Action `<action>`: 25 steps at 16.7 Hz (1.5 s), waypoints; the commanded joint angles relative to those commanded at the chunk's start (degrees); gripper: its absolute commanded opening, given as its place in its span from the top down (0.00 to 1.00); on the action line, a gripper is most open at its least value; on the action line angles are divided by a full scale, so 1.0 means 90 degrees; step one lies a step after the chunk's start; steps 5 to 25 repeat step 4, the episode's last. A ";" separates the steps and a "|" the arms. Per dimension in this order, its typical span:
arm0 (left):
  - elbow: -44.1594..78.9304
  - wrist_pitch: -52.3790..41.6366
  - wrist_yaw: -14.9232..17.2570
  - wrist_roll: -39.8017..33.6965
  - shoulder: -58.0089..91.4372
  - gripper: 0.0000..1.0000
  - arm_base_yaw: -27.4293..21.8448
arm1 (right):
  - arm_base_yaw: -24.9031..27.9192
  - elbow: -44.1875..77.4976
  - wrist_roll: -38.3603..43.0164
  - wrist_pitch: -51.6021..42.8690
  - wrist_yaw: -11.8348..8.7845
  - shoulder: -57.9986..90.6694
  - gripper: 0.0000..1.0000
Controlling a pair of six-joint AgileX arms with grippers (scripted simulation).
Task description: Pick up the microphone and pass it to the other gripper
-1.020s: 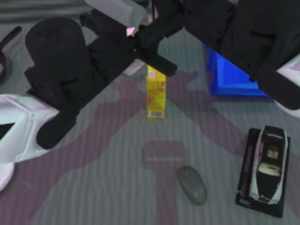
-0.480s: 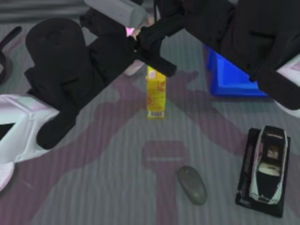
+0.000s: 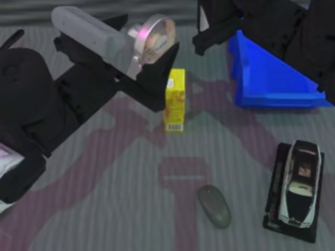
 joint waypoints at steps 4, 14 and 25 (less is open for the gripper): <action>-0.0347 -0.0038 0.0048 -0.0005 -0.0400 0.00 0.0082 | -0.0171 -0.0157 -0.0004 -0.0009 -0.0183 -0.0162 1.00; -0.0347 -0.0038 0.0048 -0.0005 -0.0400 0.00 0.0082 | -0.0171 -0.0157 -0.0004 -0.0009 -0.0183 -0.0162 1.00; -0.0347 -0.0038 0.0048 -0.0005 -0.0400 0.00 0.0082 | -0.0171 -0.0157 -0.0004 -0.0009 -0.0183 -0.0162 1.00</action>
